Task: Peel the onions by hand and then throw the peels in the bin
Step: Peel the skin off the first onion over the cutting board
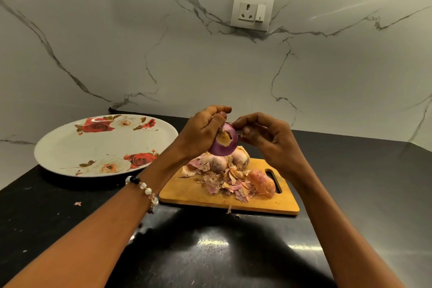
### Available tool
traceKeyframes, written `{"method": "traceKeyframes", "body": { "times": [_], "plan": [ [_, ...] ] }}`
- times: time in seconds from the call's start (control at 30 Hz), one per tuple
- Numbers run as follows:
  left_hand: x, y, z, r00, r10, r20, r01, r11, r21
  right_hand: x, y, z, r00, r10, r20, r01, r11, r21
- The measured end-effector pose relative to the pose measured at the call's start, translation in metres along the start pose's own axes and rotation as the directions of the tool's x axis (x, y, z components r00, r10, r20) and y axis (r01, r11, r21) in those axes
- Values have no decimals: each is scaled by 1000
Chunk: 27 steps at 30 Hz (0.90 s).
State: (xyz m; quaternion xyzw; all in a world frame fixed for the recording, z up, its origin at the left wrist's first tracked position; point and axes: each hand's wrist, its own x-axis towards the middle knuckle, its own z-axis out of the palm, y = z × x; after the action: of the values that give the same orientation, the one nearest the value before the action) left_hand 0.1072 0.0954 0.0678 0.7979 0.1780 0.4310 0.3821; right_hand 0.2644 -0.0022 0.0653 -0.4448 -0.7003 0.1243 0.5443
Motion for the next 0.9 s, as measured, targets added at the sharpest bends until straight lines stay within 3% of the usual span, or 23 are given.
{"method": "traceKeyframes", "body": {
  "times": [0.13,0.37,0.63,0.73,0.9],
  "plan": [
    [0,-2,-1,998,59,-30,-54,989,138,0,4,4,999,-4,-33,-1,989,-149],
    [-5,-4,4,993,105,-62,-88,970,229,-1,7,16,995,19,-96,-37,980,-197],
    [-5,1,7,977,164,-137,-134,970,205,-1,6,33,967,-213,-140,105,834,-541],
    [-7,2,6,978,140,-157,-118,983,138,-2,5,27,952,-221,-212,106,887,-450],
    [-4,3,5,978,51,-203,-55,998,-15,-3,3,17,966,-90,-244,32,972,-232]
  ]
}}
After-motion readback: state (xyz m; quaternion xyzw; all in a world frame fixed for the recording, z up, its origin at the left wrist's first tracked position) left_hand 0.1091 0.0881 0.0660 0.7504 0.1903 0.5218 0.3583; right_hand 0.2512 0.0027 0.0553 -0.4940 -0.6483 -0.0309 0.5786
